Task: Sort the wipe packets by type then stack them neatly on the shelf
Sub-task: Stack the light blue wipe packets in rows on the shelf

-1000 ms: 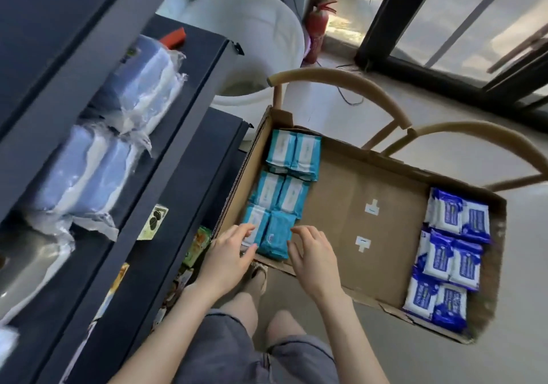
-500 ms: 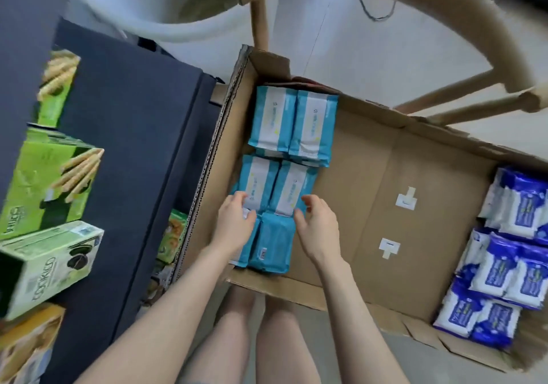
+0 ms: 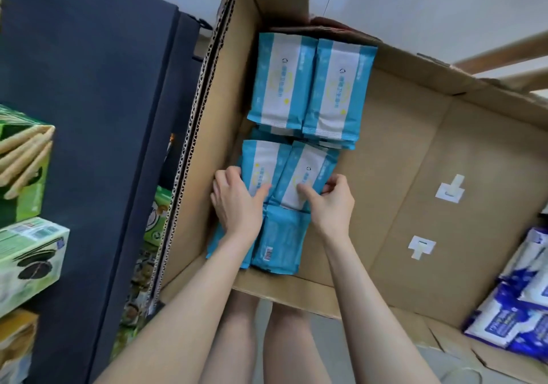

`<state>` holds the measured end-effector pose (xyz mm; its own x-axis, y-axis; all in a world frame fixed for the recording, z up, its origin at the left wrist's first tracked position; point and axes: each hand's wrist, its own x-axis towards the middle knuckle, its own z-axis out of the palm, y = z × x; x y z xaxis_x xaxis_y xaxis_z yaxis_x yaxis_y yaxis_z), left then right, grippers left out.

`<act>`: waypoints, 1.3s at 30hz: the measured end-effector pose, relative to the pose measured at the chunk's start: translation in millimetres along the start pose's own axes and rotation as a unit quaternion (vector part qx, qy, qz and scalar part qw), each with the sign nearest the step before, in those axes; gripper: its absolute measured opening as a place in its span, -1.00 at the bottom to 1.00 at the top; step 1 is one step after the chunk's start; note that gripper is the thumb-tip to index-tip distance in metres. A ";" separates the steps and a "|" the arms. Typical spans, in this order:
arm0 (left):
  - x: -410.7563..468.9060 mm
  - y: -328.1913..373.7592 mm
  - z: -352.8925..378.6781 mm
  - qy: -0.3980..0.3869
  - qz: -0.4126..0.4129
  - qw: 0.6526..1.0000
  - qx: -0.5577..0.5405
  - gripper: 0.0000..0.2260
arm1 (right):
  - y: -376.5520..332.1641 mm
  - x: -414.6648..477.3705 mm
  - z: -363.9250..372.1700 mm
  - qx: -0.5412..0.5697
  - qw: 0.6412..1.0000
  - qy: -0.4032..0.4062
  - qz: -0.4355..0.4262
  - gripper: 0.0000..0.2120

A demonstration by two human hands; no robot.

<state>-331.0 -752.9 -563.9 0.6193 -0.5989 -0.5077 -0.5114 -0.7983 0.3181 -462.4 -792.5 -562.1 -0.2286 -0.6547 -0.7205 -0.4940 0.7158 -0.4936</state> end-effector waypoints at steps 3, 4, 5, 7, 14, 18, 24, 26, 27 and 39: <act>-8.4 3.3 -9.8 0.006 0.014 0.999 -0.045 -0.67 | -0.6 -11.2 -4.6 0.012 1.000 -0.001 -0.021 -0.71; -13.0 4.7 -15.6 0.005 0.019 0.996 -0.088 -0.71 | -1.6 -17.2 -7.3 0.028 0.999 0.000 -0.035 -0.74; -17.8 6.0 -22.5 0.006 0.028 0.991 -0.131 -0.73 | -3.2 -24.1 -10.8 0.051 0.997 0.004 -0.051 -0.77; -28.6 9.5 -40.8 0.017 0.048 0.979 -0.200 -0.76 | -8.7 -40.4 -21.4 0.104 0.991 0.013 -0.082 -0.79; -88.8 15.3 -122.5 -0.005 0.070 0.928 -0.367 -0.87 | -33.5 -115.7 -70.3 0.271 0.952 -0.048 -0.134 -0.89; -139.7 -1.0 -159.7 -0.078 0.057 0.901 -0.422 -0.69 | -33.0 -167.0 -94.6 0.268 0.949 -0.113 -0.123 -0.82; -234.1 -43.5 -186.6 -0.010 0.012 0.865 -0.501 -0.74 | -11.6 -246.5 -127.0 0.213 0.941 -0.208 -0.161 -0.54; -271.2 -59.2 -190.1 0.039 -0.010 0.844 -0.535 -0.77 | -0.3 -274.7 -135.1 0.200 0.939 -0.217 -0.177 -0.59; -289.9 -65.5 -191.0 0.064 -0.027 0.822 -0.565 -0.82 | 5.5 -288.8 -138.6 0.199 0.937 -0.221 -0.185 -0.63; -459.1 -145.5 -305.0 0.311 -0.030 0.623 -0.718 -0.85 | -25.3 -480.2 -127.8 0.198 0.833 -0.441 -0.267 -0.76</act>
<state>-359.1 -380.9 -132.8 0.9506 -0.1175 -0.2873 0.3067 0.2129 0.9277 -447.4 -527.3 -141.3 0.7281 -0.5968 -0.3373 0.0278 0.5173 -0.8553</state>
